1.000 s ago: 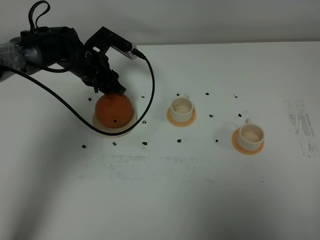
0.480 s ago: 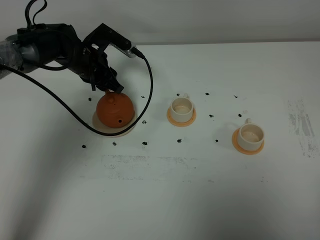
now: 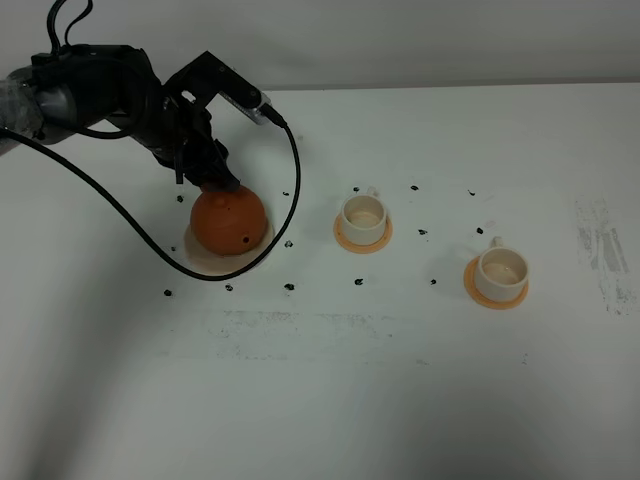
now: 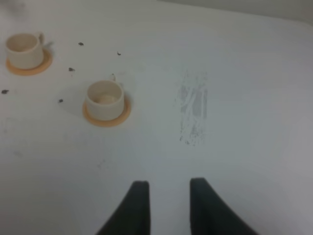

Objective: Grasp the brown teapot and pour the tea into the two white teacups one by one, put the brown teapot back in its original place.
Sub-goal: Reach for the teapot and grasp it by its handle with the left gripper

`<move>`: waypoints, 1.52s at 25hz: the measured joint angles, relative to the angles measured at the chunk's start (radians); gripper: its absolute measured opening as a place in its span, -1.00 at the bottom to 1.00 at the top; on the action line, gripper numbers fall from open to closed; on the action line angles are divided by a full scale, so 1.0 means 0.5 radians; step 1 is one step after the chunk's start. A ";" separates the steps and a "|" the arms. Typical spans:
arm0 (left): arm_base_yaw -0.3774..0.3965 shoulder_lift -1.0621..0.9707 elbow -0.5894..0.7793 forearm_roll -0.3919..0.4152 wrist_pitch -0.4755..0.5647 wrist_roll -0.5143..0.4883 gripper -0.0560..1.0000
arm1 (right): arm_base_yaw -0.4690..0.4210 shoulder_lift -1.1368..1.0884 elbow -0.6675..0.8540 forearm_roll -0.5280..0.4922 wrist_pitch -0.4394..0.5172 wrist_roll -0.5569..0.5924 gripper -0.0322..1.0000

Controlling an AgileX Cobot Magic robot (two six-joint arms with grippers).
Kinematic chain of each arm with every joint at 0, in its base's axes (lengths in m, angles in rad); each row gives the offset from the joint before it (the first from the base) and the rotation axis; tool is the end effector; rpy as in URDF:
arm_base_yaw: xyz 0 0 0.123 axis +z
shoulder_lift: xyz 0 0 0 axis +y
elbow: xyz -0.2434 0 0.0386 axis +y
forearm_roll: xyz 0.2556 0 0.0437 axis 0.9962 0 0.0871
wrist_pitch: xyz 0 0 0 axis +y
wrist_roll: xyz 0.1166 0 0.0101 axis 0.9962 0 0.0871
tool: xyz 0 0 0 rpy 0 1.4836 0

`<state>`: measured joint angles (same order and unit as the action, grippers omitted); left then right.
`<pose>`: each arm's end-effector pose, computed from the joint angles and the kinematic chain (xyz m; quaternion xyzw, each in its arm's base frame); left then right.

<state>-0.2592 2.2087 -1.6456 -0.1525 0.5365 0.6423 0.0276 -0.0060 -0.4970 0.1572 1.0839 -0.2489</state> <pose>0.4594 -0.1312 0.0974 0.3706 0.8855 -0.0021 0.2803 0.0611 0.0179 0.2672 -0.1220 0.8471 0.0215 0.5168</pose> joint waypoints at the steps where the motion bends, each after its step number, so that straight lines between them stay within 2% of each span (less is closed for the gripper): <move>1: 0.000 0.000 0.000 0.002 0.000 0.000 -0.03 | 0.000 0.000 0.000 0.000 0.000 0.000 -0.50; 11: 0.000 -0.016 0.000 0.007 0.025 0.058 -0.03 | 0.000 0.000 0.000 0.000 0.000 0.000 -0.50; 31: -0.006 -0.046 0.000 0.127 0.142 0.060 -0.03 | 0.000 0.000 0.000 0.000 0.000 0.000 -0.50; 38: -0.006 -0.056 0.000 0.129 0.027 0.060 -0.03 | 0.000 0.000 0.000 0.000 0.000 0.000 -0.50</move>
<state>-0.2624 2.1807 -1.6456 -0.0878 0.5499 0.6721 0.0276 -0.0060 -0.4970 0.1572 1.0839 -0.2489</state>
